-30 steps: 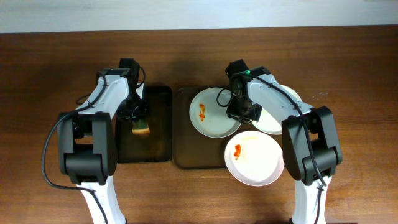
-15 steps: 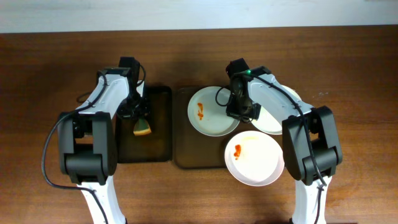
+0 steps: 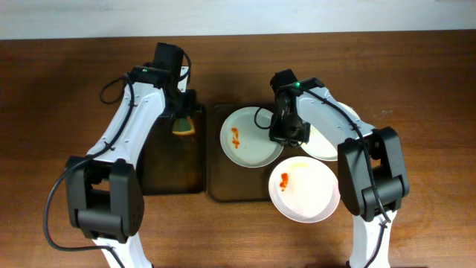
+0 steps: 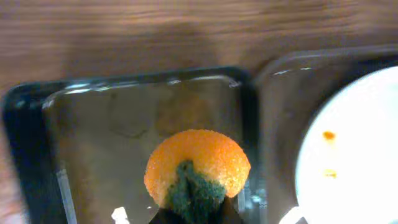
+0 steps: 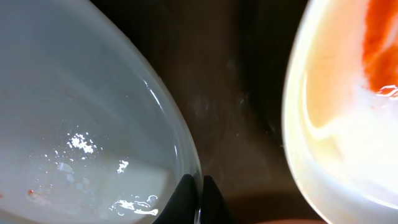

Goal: Clean dirty plates on tray and stack at the side
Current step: 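Carry the sponge with the left gripper onto the held plate, then scrub the plate surface with the sponge in the left gripper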

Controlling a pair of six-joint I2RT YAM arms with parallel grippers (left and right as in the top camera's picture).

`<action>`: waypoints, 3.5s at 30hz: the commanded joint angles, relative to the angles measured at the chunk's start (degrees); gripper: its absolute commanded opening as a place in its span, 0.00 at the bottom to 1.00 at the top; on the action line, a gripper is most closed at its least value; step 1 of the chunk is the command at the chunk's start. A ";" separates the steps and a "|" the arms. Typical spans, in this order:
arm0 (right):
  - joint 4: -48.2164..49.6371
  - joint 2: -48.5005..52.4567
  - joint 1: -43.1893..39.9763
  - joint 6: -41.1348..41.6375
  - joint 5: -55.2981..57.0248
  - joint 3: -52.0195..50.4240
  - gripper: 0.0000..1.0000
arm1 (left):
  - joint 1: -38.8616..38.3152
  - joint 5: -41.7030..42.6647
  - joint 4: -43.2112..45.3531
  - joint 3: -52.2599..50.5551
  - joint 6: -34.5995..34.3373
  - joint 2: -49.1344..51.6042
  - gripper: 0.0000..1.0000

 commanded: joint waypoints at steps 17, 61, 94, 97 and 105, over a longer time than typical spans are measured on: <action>-0.52 0.28 0.17 -0.63 -0.39 1.09 0.04 | -17.51 -0.79 18.93 -1.99 7.50 9.05 0.00; -1.49 0.31 0.22 -0.79 -0.42 1.07 0.04 | -17.49 -1.64 14.25 -11.52 -0.72 8.79 0.00; -1.46 0.31 0.22 -0.79 -0.44 1.07 0.13 | -7.10 4.42 24.70 -14.91 -6.27 -16.39 0.00; -1.46 0.31 0.22 -0.79 -1.14 1.07 0.10 | -6.99 16.57 25.99 -14.93 -1.73 -9.88 0.00; -0.44 0.31 0.22 -0.79 -1.49 1.07 0.04 | -15.74 13.62 42.93 -14.91 9.49 6.08 0.00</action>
